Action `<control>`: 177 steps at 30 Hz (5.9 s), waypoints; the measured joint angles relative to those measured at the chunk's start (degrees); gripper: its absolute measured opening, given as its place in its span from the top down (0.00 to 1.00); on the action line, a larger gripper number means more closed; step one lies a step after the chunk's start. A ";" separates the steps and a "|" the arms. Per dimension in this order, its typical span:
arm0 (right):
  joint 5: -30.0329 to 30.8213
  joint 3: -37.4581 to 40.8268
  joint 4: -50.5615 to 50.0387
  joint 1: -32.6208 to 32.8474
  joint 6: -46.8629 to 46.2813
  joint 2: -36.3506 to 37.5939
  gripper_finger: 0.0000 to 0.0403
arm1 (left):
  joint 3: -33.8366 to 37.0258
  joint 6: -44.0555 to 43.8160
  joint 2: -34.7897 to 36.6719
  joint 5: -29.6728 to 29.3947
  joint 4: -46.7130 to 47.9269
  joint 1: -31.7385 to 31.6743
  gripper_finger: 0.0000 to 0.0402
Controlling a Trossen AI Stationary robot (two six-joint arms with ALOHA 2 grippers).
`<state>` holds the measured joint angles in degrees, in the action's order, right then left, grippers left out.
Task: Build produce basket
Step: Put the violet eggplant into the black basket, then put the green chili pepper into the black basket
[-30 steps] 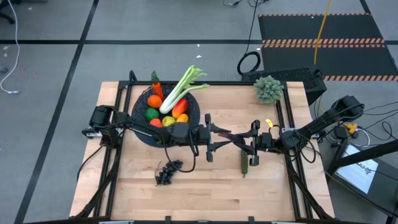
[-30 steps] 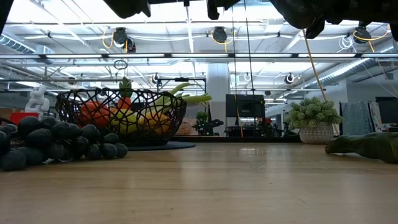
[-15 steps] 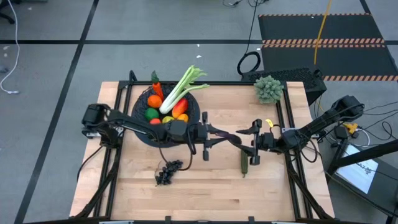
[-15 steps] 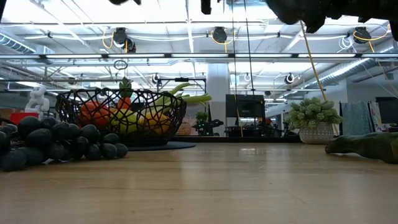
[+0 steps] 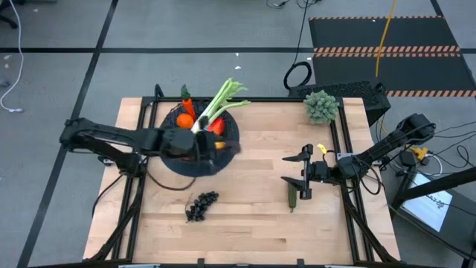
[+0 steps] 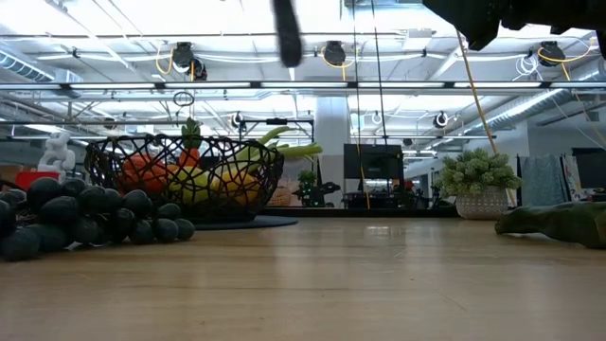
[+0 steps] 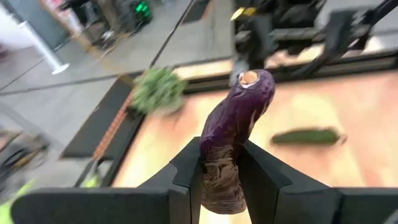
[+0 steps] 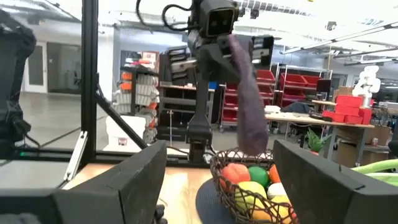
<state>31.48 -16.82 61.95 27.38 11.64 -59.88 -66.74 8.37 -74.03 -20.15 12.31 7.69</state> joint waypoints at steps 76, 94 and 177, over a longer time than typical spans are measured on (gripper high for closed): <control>10.59 0.00 -32.14 17.25 -49.50 -4.66 0.32 | 3.33 -10.60 5.89 -11.92 27.50 0.22 0.47; 8.87 -0.06 -46.98 22.62 -65.07 -9.65 0.40 | 3.34 -12.12 5.91 -11.48 26.47 0.68 0.53; 4.50 -0.04 -31.77 1.51 6.20 -3.23 0.71 | 3.39 -12.95 5.91 -11.01 20.35 2.62 0.52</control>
<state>35.99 -16.86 30.17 28.88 17.83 -63.11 -63.35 -4.58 -68.12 -31.16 32.66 10.30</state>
